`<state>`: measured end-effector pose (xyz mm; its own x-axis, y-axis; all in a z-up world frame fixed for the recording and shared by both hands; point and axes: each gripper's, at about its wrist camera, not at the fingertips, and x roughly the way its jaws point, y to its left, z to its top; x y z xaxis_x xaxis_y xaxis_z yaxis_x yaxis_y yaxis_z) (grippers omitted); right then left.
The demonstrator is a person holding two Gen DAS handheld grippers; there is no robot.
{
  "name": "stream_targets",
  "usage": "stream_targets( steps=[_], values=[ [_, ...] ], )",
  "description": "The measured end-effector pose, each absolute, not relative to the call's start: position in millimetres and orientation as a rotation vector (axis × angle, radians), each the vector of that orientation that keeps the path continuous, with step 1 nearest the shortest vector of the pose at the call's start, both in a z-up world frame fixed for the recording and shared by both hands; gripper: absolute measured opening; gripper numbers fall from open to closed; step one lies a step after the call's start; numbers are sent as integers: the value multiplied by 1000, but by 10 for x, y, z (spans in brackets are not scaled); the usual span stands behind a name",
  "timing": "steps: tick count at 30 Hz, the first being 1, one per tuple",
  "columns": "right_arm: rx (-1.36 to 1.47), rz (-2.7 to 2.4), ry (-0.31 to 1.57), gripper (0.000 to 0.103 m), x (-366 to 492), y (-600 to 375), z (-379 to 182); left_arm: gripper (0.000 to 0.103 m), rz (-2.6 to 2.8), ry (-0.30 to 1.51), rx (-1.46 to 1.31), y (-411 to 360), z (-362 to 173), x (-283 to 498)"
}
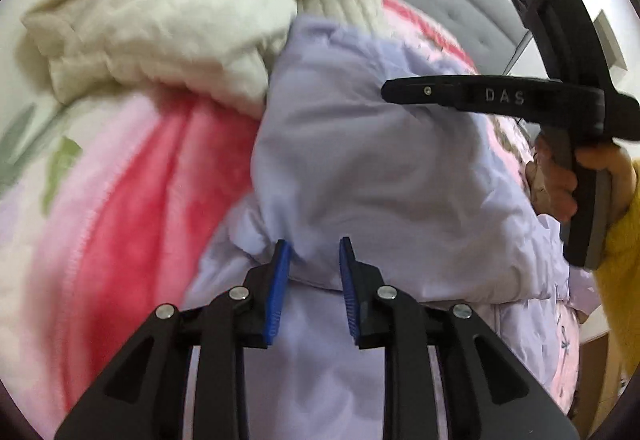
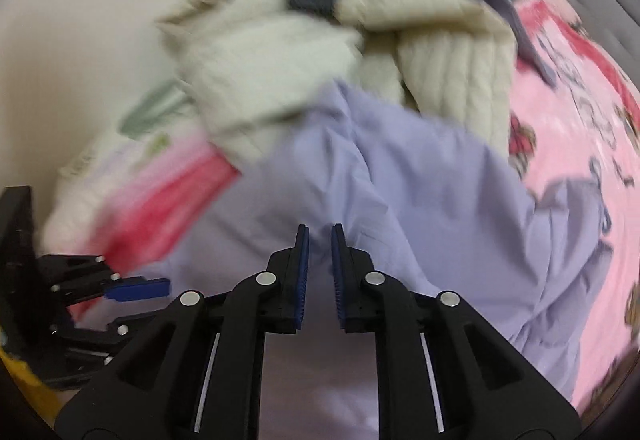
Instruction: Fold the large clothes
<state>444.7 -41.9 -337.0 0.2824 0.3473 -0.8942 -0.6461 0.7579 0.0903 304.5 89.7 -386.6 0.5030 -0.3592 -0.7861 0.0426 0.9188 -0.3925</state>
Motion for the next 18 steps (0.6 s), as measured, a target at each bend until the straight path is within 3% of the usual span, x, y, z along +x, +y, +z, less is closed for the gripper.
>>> stream_targets(
  steps=[2, 7, 9, 10, 12, 18],
  values=[
    [-326, 603, 1127, 1, 4515, -490, -3572, 25, -257, 1045, -341, 864, -3946, 3108],
    [-221, 574, 1133, 2, 4549, -625, -3654, 25, -261, 1055, -307, 842, -3952, 3131],
    [-168, 570, 1030, 11, 4422, -722, -3448, 25, -235, 1025, -283, 829, -3882, 3089],
    [-141, 568, 992, 26, 4358, -791, -3364, 25, -224, 1004, -276, 826, -3827, 3052],
    [-60, 537, 921, 37, 4164, -1010, -3197, 25, -219, 951, -273, 776, -3665, 2930],
    [34, 269, 891, 38, 3457, -1698, -3207, 25, -233, 927, -172, 425, -3554, 2924]
  ],
)
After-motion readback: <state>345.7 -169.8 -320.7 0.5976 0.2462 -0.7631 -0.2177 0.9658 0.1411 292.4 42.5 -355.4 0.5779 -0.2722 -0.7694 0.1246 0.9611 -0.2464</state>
